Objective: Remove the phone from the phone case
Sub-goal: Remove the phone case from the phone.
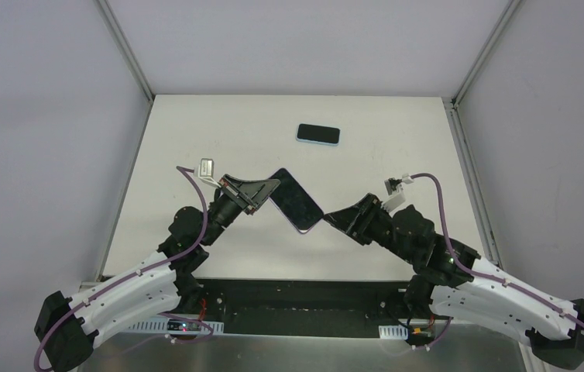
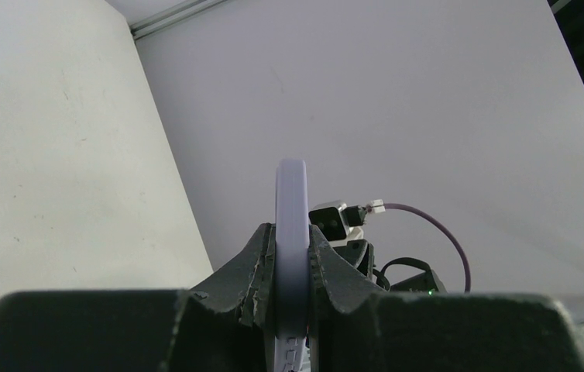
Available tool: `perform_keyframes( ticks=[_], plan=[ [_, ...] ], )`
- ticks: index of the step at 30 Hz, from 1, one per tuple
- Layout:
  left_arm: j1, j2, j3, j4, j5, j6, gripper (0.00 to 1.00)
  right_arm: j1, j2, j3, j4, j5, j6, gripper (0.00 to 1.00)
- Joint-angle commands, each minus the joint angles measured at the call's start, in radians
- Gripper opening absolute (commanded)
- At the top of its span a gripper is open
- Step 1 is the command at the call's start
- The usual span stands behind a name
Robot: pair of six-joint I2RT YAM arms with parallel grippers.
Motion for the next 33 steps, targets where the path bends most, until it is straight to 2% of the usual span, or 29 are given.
perform_keyframes(
  ticks=[1, 25, 33],
  plan=[
    [0.003, -0.012, 0.062, 0.119, 0.02, -0.037, 0.0, -0.004, -0.015, 0.015, 0.022, 0.023, -0.001, 0.51],
    [0.004, -0.027, 0.067, 0.118, 0.02, -0.039, 0.0, -0.015, 0.011, -0.003, 0.009, 0.025, 0.021, 0.49],
    [0.003, -0.028, 0.063, 0.116, 0.006, -0.028, 0.0, -0.015, -0.025, -0.021, 0.004, 0.011, 0.025, 0.51]
  ],
)
